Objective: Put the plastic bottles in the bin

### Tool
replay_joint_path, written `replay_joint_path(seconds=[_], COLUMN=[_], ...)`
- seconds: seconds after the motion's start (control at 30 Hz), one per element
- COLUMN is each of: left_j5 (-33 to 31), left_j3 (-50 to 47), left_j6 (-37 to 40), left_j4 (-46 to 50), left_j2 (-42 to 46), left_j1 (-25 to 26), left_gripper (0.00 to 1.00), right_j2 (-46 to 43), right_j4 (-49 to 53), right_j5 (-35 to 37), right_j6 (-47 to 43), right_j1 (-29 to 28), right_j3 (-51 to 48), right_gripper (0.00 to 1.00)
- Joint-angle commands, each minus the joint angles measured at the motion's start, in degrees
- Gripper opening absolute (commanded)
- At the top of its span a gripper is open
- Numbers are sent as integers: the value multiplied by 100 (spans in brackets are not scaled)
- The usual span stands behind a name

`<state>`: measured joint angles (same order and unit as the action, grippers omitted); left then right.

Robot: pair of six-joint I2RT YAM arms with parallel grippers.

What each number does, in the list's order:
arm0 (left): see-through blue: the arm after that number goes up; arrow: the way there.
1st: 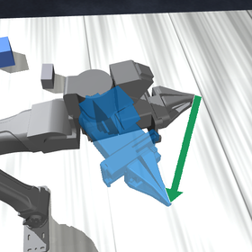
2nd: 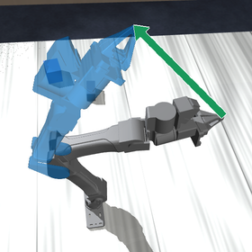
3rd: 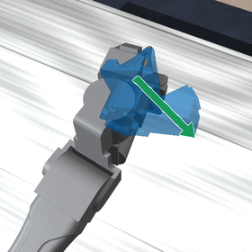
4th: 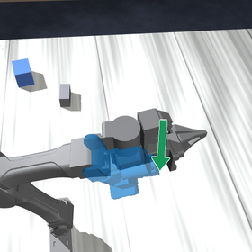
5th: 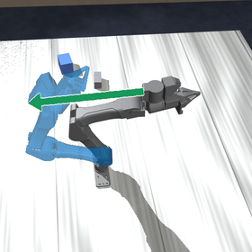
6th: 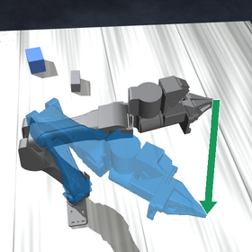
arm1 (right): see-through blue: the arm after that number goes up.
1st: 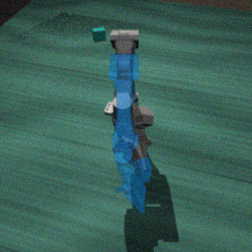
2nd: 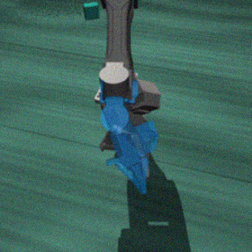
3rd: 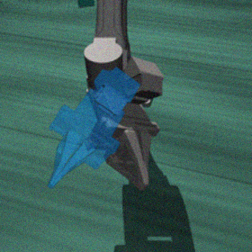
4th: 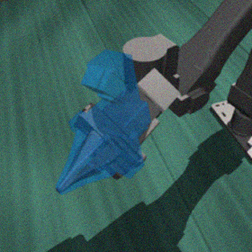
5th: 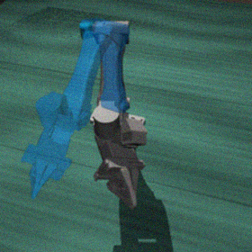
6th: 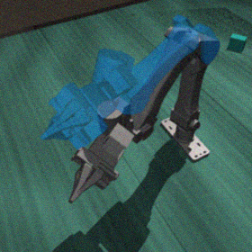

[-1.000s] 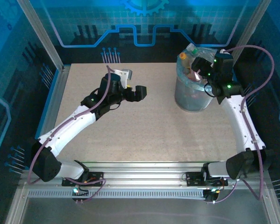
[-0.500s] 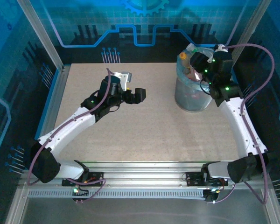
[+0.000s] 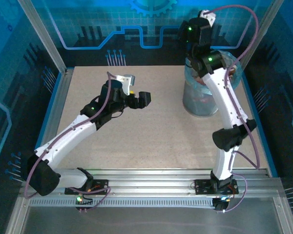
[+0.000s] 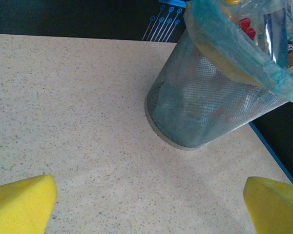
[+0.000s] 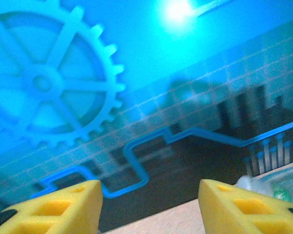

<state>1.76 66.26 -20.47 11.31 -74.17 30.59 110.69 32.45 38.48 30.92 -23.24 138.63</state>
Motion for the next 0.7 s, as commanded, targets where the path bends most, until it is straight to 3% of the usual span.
replay_joint_path(seconds=[0.0,0.1,0.3,0.53,0.67], left_j5=[-83,-100,-96,-51,-40], left_j3=[-163,-223,-332,-351,-368], left_j6=[52,18,-101,-168,-170], left_j4=[39,63,7,30,80], left_j2=[270,305,302,228,236], left_j1=[-9,-18,-26,-26,-20], left_gripper=[99,99,99,99,99], right_j2=[540,918,874,1049,1220], right_j4=[1189,1544,1806,1404,1670], right_j5=[1513,2015,2590,3472,4061], right_j6=[-468,-650,-470,-898,-709], right_j1=[11,112,311,72,-100], right_j3=[1056,1641,1263,1047,1221], right_gripper=[54,54,55,55,58])
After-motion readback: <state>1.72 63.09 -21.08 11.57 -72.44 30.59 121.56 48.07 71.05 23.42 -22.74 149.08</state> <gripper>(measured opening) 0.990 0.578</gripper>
